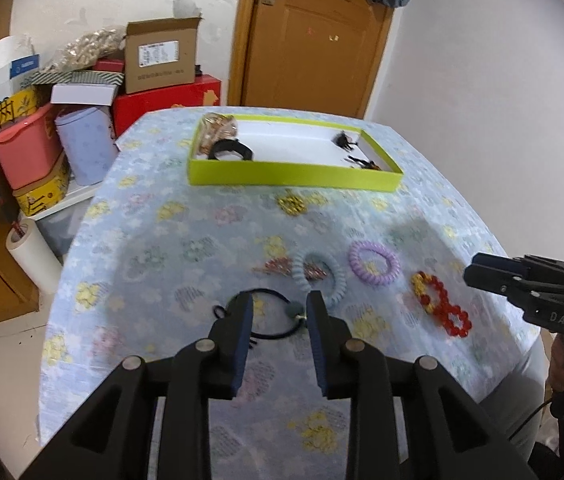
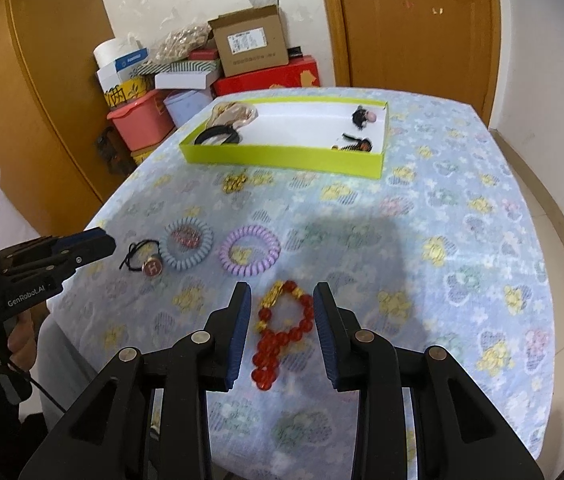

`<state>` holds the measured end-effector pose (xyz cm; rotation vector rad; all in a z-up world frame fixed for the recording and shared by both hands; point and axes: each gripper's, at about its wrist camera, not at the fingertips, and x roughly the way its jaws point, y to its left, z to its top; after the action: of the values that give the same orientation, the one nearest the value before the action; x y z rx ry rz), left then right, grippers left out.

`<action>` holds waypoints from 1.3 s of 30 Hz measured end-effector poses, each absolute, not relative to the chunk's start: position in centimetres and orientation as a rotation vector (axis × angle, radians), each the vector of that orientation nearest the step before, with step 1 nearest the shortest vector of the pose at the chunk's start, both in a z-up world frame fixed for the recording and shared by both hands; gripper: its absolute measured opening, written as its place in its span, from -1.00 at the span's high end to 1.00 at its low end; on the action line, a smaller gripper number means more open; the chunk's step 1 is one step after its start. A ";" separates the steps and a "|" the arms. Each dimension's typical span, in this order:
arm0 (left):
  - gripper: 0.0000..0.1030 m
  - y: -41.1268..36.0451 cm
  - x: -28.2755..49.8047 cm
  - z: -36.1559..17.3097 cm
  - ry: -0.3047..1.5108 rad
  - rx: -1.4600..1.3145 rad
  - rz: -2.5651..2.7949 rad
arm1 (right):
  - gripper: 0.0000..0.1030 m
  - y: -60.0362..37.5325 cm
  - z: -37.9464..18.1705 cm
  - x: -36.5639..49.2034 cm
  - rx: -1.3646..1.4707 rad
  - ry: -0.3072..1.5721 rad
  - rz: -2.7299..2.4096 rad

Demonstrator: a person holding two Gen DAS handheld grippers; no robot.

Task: Organize jewelry
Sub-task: 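Withdraw both open grippers from the box back over the table, then lower the left gripper onto the black hair tie with green bead and close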

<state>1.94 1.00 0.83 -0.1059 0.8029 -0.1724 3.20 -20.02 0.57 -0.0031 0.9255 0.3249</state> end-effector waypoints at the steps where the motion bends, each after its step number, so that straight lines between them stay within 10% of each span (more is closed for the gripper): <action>1: 0.43 0.8 1.9 0.7 0.806 -0.105 -0.182 | 0.36 -20.0 0.4 3.1 -0.003 0.930 0.329; 17: 0.37 -1.7 3.3 -2.7 0.883 -0.040 -0.206 | 0.28 -19.7 -2.3 3.1 -0.015 0.983 0.336; 23: 0.77 -1.7 3.4 -3.0 0.873 -0.021 -0.171 | 0.22 -19.0 -2.4 3.0 -0.035 0.975 0.360; 39: 0.78 -0.3 3.0 -2.0 0.837 -0.076 -0.152 | 0.22 -18.4 -3.3 2.7 -0.087 0.993 0.357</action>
<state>3.01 -0.29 -2.00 -0.0762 0.8367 -0.1517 2.66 -18.39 -3.31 -0.0873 0.9927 0.3565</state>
